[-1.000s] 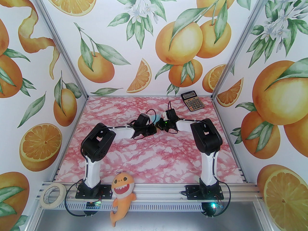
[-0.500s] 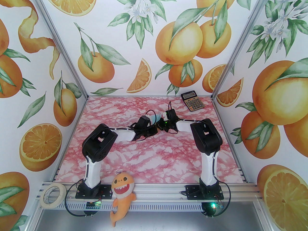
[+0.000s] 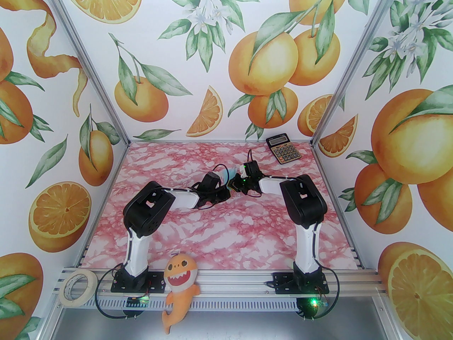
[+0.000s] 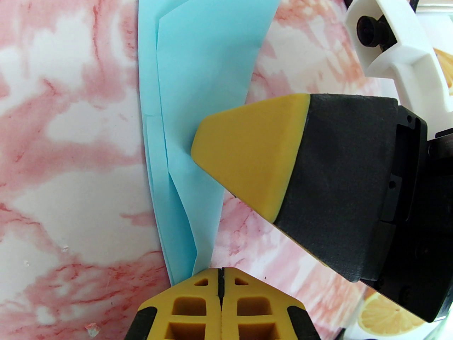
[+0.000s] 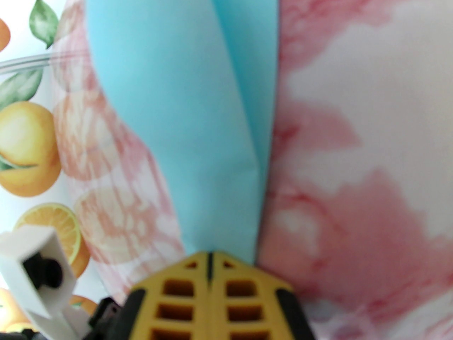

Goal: Fold a paper plane with a square sheet of paper (fold left side to right side)

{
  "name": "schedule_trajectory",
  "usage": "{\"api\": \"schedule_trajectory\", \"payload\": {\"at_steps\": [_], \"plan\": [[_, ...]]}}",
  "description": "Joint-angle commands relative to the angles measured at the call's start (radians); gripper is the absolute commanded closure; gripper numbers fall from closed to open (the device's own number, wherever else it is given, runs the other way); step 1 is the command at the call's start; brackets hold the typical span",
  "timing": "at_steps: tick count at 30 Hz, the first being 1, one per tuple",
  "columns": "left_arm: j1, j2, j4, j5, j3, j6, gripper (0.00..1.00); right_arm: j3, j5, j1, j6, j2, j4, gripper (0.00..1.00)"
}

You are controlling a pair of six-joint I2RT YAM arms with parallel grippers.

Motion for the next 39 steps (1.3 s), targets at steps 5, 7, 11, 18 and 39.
{"api": "schedule_trajectory", "payload": {"at_steps": [5, 7, 11, 18, 39], "plan": [[0.008, 0.040, -0.104, 0.030, -0.030, 0.027, 1.00, 0.058, -0.001, -0.022, -0.021, 0.060, -0.063, 1.00], [0.009, 0.038, -0.117, 0.030, -0.033, 0.035, 1.00, 0.078, -0.001, -0.035, -0.026, 0.069, -0.075, 1.00], [0.009, 0.038, -0.128, 0.038, -0.037, 0.043, 1.00, 0.128, -0.001, -0.059, -0.047, 0.095, -0.113, 1.00], [0.013, 0.050, -0.153, 0.064, -0.022, 0.067, 1.00, 0.228, 0.019, -0.102, -0.078, 0.150, -0.186, 1.00], [0.016, 0.057, -0.212, 0.126, 0.010, 0.143, 1.00, 0.640, 0.110, -0.149, -0.114, 0.361, -0.421, 1.00]]}}
